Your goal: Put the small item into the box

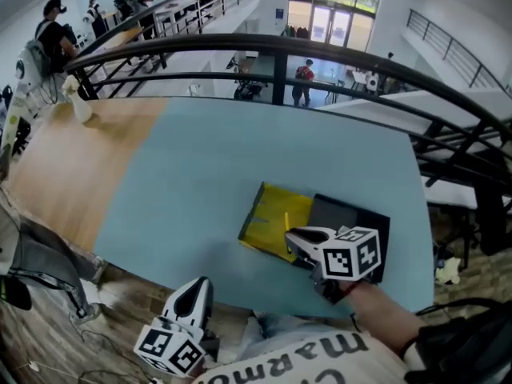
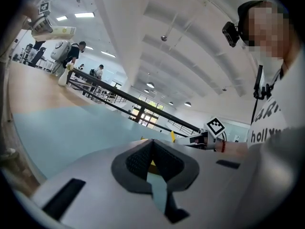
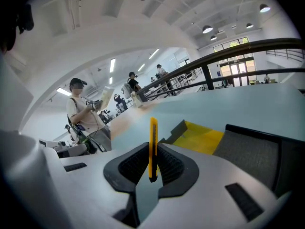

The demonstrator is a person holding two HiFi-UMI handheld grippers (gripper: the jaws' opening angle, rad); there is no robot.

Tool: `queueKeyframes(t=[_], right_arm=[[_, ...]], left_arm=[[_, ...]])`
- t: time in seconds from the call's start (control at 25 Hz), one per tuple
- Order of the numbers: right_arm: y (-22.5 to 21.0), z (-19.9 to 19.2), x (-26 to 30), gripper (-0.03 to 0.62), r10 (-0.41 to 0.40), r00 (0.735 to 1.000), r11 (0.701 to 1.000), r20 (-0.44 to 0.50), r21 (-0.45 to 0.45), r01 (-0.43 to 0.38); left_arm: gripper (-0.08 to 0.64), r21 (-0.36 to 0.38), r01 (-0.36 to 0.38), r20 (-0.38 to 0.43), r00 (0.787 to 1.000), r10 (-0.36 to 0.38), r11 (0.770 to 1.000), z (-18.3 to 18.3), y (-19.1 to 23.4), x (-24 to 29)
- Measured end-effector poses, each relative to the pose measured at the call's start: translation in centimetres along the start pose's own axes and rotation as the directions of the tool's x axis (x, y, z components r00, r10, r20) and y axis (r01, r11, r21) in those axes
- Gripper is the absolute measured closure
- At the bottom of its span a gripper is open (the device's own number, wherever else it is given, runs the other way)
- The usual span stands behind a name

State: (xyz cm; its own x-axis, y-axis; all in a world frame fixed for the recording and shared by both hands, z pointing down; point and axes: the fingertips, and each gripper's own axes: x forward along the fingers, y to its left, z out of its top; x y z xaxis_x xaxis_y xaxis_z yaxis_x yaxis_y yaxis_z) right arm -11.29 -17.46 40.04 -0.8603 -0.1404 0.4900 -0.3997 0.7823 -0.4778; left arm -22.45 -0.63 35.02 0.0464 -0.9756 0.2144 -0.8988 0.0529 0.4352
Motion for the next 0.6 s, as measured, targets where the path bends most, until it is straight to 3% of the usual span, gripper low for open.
queueKeyframes(t=[0.36, 0.6], right_arm=[[-5.1, 2.2, 5.1, 0.523, -0.026, 0.999, 0.999, -0.028, 0.028, 0.026], [-7.1, 0.7, 6.6, 0.523, -0.054, 0.994, 0.997, -0.092, 0.051, 0.058]], left_arm=[[0.558, -0.023, 0.035, -0.082, 0.996, -0.036, 0.999, 0.2, 3.0, 7.7], [0.558, -0.039, 0.071, -0.162, 0.984, -0.076, 0.997, -1.3, 3.7, 11.6]])
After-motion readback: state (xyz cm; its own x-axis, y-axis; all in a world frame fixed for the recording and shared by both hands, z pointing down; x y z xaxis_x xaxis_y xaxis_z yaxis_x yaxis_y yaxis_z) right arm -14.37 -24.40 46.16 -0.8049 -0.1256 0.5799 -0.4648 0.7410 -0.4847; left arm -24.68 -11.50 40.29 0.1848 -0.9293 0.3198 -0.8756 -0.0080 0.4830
